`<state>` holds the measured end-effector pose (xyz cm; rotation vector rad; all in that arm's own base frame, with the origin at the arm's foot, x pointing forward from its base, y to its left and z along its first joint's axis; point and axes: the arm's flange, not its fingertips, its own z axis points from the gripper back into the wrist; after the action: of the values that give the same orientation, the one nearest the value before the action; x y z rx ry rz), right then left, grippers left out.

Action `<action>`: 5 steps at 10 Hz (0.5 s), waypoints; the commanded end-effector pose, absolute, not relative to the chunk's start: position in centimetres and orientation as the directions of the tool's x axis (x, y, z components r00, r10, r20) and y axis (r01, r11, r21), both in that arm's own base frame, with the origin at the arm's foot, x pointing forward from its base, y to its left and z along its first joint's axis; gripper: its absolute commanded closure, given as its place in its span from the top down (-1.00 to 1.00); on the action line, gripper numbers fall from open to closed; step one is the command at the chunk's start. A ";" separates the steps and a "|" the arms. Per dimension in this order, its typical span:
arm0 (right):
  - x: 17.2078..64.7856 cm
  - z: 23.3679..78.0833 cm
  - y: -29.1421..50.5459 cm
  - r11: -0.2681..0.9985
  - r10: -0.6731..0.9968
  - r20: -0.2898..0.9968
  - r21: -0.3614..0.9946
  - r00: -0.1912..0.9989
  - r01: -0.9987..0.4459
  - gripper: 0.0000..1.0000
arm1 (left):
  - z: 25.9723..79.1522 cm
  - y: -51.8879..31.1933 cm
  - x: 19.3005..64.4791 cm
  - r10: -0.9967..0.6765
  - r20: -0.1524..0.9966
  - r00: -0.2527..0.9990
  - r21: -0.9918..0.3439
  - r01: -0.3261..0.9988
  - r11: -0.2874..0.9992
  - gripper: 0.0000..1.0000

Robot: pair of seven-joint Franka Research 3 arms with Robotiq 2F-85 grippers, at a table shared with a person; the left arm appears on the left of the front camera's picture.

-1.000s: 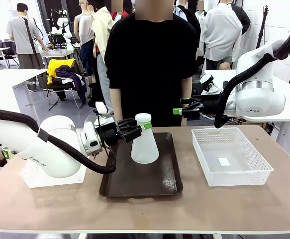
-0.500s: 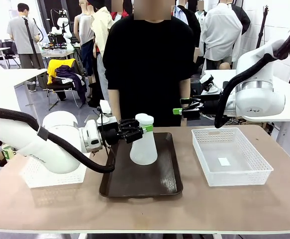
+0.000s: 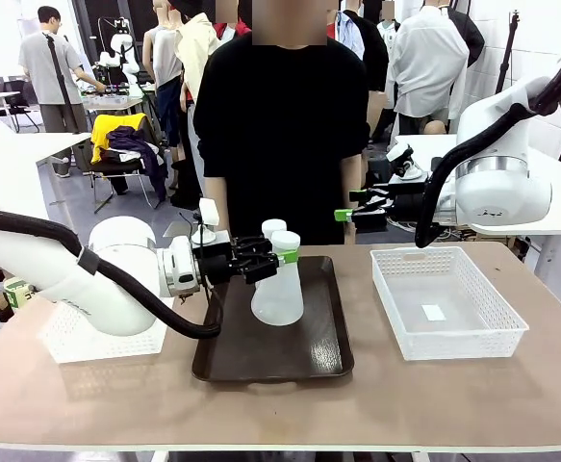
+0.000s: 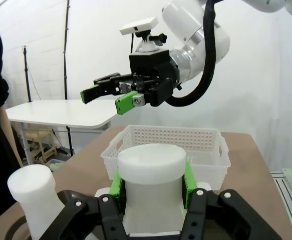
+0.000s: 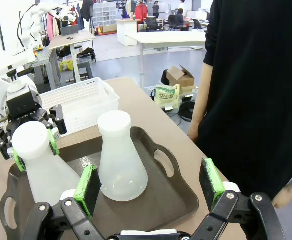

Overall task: Prepare the laboratory tools.
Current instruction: Place the picked Big flask upright in the Handle tray as directed by the person.

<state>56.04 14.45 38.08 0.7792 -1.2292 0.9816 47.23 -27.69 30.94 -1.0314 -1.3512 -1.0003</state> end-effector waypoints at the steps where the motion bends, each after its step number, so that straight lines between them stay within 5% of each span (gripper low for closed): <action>1: 56.0 38.1 14.5 0.396 0.186 0.981 -0.018 0.061 -0.918 1.00 | 20.6 -30.7 43.3 0.027 0.995 -0.094 0.082 0.956 0.282 -1.00; 5: 56.0 38.1 14.5 0.396 0.186 0.981 -0.018 0.061 -0.918 1.00 | 20.1 -30.8 43.4 0.020 0.996 -0.084 0.075 0.955 0.286 -1.00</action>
<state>56.03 14.45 38.08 0.7792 -1.2292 0.9817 48.25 -29.03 28.50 -1.0218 -1.3330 -1.0236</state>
